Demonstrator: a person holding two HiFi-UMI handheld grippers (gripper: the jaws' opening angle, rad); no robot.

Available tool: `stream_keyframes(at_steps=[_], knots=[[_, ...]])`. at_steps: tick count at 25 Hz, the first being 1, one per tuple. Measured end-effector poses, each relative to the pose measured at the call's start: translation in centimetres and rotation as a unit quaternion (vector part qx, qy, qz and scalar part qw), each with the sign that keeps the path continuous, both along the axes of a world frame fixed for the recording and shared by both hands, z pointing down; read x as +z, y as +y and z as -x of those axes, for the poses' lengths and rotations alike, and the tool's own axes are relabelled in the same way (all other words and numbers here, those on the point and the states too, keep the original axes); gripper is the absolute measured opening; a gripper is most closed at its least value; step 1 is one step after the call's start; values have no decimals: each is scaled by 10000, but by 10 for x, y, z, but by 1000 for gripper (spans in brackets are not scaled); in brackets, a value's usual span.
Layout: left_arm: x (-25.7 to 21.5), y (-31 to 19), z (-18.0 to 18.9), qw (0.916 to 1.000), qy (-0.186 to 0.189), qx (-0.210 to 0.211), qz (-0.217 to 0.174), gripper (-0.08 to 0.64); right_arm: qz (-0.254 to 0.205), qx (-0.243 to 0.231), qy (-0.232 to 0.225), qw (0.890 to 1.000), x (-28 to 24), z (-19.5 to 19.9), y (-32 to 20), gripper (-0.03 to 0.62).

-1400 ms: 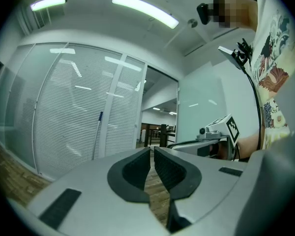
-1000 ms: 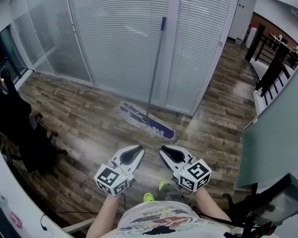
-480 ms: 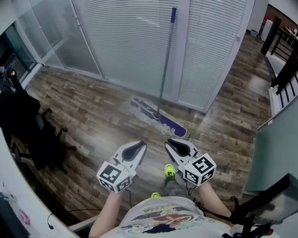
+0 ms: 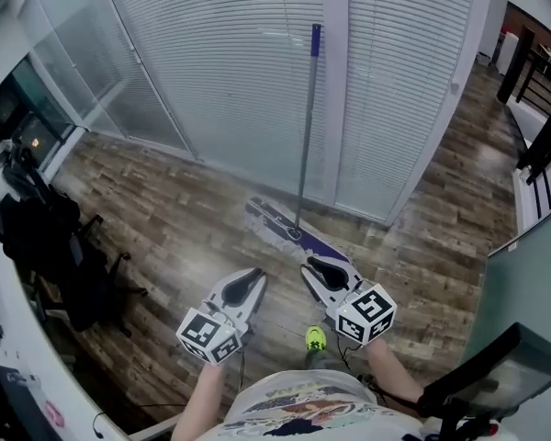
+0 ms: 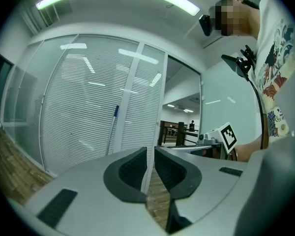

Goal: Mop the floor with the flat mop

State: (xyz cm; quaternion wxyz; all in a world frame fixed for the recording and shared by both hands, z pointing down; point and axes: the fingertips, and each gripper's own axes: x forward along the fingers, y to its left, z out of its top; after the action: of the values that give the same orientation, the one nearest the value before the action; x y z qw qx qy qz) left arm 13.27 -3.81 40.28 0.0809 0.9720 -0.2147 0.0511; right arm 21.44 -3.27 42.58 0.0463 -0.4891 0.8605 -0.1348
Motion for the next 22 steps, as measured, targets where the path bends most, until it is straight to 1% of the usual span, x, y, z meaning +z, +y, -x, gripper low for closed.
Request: stream_keyframes(at_steps=[6,11,14,18,22], knots=[[10,-44,-43,9999,-48,-16,109,29,51,-61,-29,10000,12,-41,-49,57],[20,-74,-58,9997,-98,10,203,29,215,58,-181,9996,24,-60,-76,57],[23,-100,-60,9998,-71,5,181,29,260,64,-189,9995,30,-63,-103,57],[22,-155,-62,10000,-74,42,35,29,176,108,-98,9997,24,-60,-156,57],[15,-225,-75,9996,34,272,-74,29,126,329,53,9994,16,-65,-219,58]])
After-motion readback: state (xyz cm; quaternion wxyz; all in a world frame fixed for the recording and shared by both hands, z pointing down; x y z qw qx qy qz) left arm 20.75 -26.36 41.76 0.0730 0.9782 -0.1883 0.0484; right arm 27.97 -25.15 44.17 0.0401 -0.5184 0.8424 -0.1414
